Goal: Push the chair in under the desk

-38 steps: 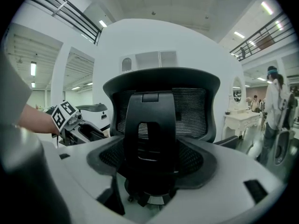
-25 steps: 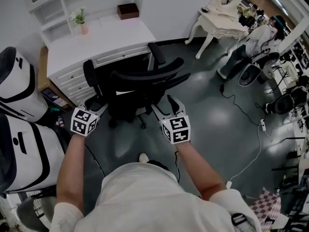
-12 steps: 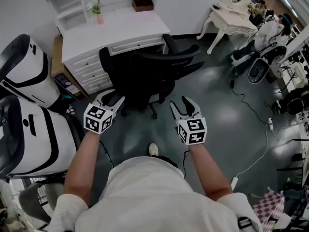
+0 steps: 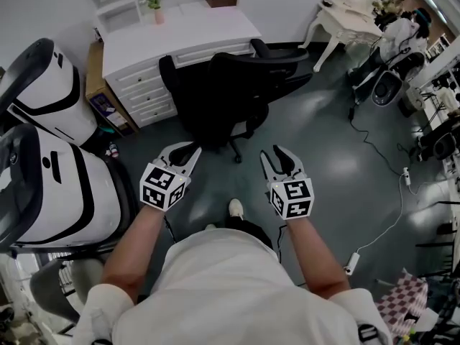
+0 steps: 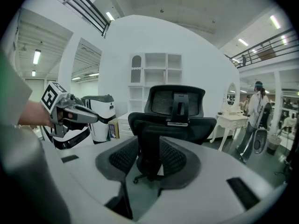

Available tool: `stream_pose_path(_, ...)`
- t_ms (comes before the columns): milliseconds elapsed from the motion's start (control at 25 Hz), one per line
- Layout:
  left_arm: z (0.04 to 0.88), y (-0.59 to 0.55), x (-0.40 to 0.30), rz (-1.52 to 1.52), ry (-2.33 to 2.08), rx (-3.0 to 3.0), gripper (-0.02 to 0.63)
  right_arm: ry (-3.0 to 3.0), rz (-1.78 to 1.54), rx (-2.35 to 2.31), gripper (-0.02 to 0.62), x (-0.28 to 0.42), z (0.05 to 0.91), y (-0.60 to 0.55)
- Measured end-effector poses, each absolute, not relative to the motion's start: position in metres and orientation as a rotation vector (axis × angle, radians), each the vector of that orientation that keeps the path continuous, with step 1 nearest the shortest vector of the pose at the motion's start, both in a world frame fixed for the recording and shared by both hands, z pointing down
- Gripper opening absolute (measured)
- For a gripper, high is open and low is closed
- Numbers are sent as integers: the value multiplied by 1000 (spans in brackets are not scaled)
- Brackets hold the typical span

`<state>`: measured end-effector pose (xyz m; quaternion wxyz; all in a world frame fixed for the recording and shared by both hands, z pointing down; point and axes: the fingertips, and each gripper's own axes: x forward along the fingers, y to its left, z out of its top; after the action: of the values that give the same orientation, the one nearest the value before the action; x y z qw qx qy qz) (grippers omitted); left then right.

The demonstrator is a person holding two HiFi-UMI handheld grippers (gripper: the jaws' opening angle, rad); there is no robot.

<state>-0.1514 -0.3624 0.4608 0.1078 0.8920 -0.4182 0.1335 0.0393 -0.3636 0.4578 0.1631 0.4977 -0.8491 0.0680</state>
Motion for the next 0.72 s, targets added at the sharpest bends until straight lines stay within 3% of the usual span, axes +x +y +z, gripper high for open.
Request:
stream_pose_path(320,455,-306,-136,379,-1156,2636,-5,-2422,210,1428,5,37,460,-314)
stream_pose_path(720,442,-252,-108,344,-1157,2614,-3,-2486,234,1314,3,57,458,-269)
